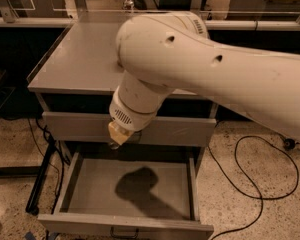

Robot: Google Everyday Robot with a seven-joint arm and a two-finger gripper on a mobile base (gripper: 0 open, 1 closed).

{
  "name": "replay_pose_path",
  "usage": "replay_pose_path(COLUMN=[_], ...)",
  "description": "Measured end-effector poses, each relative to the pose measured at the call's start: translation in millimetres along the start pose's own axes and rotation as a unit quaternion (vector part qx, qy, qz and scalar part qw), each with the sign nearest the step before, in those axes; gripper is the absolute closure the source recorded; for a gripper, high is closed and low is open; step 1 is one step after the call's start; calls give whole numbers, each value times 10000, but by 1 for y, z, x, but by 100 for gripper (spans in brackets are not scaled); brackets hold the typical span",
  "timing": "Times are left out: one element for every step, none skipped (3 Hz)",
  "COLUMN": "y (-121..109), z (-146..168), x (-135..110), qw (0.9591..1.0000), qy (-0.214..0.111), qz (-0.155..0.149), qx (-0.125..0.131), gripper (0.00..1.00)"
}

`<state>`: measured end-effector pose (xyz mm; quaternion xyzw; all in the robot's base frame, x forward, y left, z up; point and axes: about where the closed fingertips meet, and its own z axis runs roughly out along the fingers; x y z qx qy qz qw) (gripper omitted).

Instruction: Place 7up can into middle drawer

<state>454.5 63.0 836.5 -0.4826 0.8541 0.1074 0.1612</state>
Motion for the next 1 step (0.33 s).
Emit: replay_pose_path(y=[-1], z=[2], x=[6], qw=[10000], qy=[47], qz=[32], qx=[-7], gripper=[82])
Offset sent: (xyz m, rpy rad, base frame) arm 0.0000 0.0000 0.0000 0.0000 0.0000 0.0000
